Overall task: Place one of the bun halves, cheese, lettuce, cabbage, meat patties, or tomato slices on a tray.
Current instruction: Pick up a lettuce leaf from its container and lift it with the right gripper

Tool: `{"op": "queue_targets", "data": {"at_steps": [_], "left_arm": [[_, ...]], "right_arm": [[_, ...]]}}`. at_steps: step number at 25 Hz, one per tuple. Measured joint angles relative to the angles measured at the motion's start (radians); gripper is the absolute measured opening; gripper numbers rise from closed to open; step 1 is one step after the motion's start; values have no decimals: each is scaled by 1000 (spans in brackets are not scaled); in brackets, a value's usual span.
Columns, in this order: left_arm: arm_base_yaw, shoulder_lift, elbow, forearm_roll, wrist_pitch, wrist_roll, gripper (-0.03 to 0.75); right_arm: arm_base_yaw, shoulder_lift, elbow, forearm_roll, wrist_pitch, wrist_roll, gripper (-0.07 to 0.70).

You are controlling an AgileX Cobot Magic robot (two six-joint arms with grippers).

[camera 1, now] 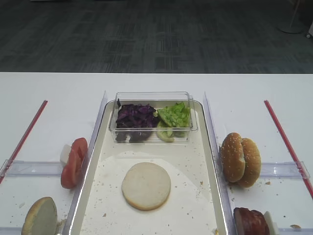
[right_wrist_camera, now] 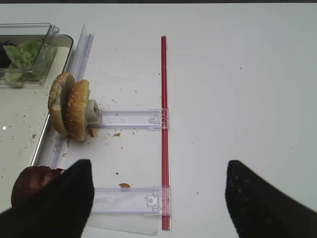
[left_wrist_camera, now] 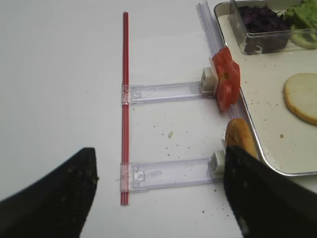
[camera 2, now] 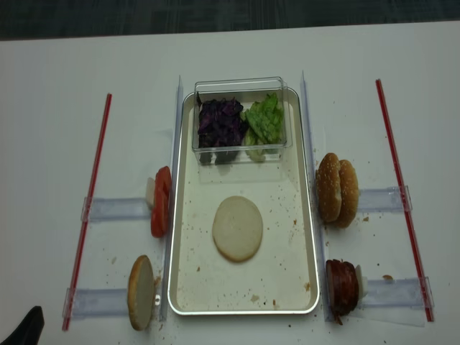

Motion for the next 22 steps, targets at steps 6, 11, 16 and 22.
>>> {"op": "queue_targets", "data": {"at_steps": [6, 11, 16, 22], "left_arm": [[0, 0, 0, 0, 0, 0, 493], [0, 0, 0, 0, 0, 2, 493], [0, 0, 0, 0, 0, 2, 493], [0, 0, 0, 0, 0, 2, 493]], "right_arm": [[0, 0, 0, 0, 0, 0, 571], [0, 0, 0, 4, 0, 0, 571], [0, 0, 0, 6, 0, 0, 543], [0, 41, -25, -5, -43, 0, 533]]}}
